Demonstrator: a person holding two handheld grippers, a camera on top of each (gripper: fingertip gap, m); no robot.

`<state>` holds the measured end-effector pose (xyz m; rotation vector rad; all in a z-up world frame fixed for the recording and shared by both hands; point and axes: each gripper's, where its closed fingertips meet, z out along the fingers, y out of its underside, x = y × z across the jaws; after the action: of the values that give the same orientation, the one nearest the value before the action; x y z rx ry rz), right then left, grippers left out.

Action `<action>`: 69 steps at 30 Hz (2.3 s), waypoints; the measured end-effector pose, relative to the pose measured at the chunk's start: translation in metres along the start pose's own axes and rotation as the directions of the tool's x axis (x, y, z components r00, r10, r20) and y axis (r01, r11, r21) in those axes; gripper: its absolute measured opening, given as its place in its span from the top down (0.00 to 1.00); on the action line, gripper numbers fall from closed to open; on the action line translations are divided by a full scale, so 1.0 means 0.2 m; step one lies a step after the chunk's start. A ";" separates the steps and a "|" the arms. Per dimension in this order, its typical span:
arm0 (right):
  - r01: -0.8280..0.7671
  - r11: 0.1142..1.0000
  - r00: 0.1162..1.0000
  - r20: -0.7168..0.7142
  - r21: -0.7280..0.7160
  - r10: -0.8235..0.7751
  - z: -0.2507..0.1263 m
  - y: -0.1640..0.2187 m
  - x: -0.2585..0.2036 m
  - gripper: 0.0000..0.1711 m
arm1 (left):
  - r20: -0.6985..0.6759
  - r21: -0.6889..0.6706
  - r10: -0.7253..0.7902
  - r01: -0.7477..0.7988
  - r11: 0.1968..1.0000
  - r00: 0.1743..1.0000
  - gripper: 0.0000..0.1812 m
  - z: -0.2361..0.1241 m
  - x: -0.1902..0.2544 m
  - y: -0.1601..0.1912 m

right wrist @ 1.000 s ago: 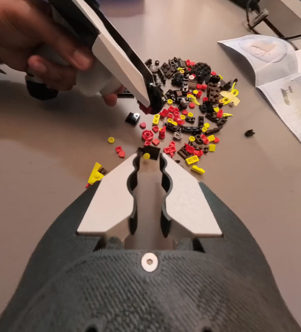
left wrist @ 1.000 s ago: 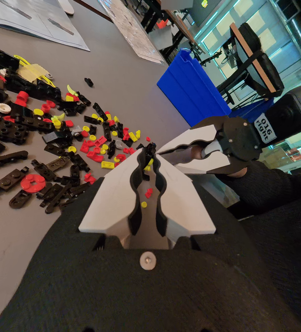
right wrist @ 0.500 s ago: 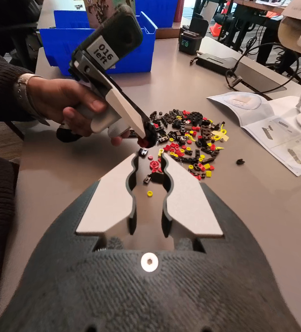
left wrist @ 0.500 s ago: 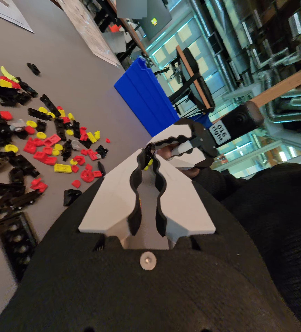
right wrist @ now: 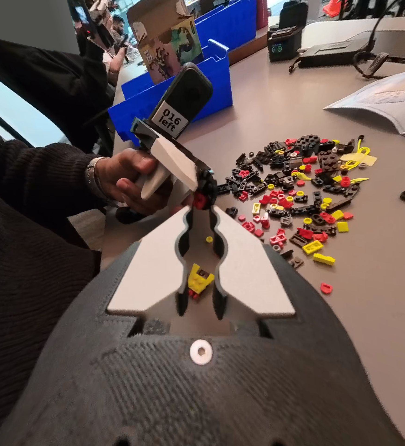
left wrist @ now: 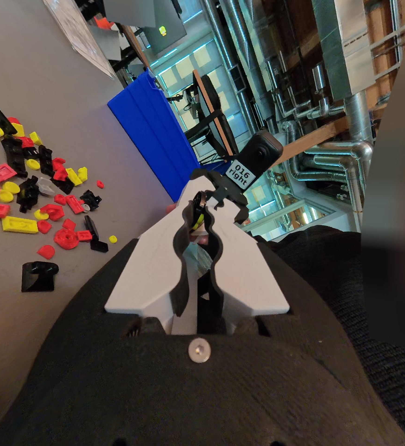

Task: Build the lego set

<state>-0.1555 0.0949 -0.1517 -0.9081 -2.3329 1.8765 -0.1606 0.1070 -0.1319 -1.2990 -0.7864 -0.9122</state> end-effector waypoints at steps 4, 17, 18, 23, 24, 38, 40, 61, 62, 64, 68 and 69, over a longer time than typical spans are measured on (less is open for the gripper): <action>-0.068 0.997 0.997 0.047 0.039 0.066 -0.03 -0.03 0.00 0.93 | 0.019 -0.006 0.020 -0.020 1.000 1.000 0.97 0.00 -0.01 0.00; 0.127 0.992 0.991 0.035 -0.002 -0.127 -0.12 -0.02 0.01 1.00 | 0.043 -0.138 0.100 -0.094 0.986 0.994 0.92 0.02 -0.01 0.10; 0.147 0.989 0.988 0.042 -0.006 -0.147 -0.12 -0.02 0.00 1.00 | 0.046 -0.145 0.099 -0.091 0.985 0.994 0.92 0.02 -0.02 0.11; 0.213 0.976 0.976 0.060 -0.034 -0.211 -0.10 0.00 -0.04 1.00 | 0.072 -0.134 0.092 -0.082 0.988 0.993 0.86 0.02 -0.04 0.09; 0.216 0.976 0.975 0.066 -0.032 -0.213 -0.10 0.00 -0.05 1.00 | 0.071 -0.129 0.089 -0.080 0.988 0.993 0.84 0.01 -0.04 0.09; 0.007 0.990 0.973 0.229 0.139 -0.038 -0.17 -0.13 -0.13 1.00 | -0.148 -0.099 -0.017 0.002 0.995 0.989 0.94 0.01 0.12 0.07; -0.024 0.987 0.980 0.200 0.162 -0.009 -0.19 -0.16 -0.09 1.00 | -0.154 -0.100 -0.017 0.002 0.995 0.988 0.95 0.01 0.13 0.07; 0.168 0.982 0.985 -0.046 0.089 -0.165 -0.13 -0.11 0.00 0.95 | 0.110 -0.078 0.307 -0.300 0.951 0.945 0.99 0.02 0.01 0.05; 0.162 0.982 0.986 -0.052 0.095 -0.158 -0.13 -0.12 0.01 0.95 | 0.111 -0.071 0.305 -0.299 0.952 0.946 0.99 0.02 0.02 0.04; 0.158 0.981 0.985 -0.088 0.116 -0.148 -0.15 -0.14 0.04 0.92 | 0.095 -0.065 0.305 -0.300 0.952 0.948 0.99 0.02 0.03 0.04; 0.020 0.993 1.000 0.005 0.113 -0.021 -0.13 -0.11 0.03 0.88 | 0.081 -0.074 0.304 -0.298 0.952 0.949 0.99 0.03 0.04 0.06; -0.036 0.993 0.998 0.047 0.116 0.030 -0.12 -0.11 0.02 0.89 | 0.074 -0.073 0.304 -0.299 0.952 0.950 0.99 0.03 0.04 0.06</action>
<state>-0.1587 0.1159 -0.1268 -0.9069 -2.2174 2.0426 -0.1463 0.1126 -0.1286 -1.4728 -0.6062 -0.6430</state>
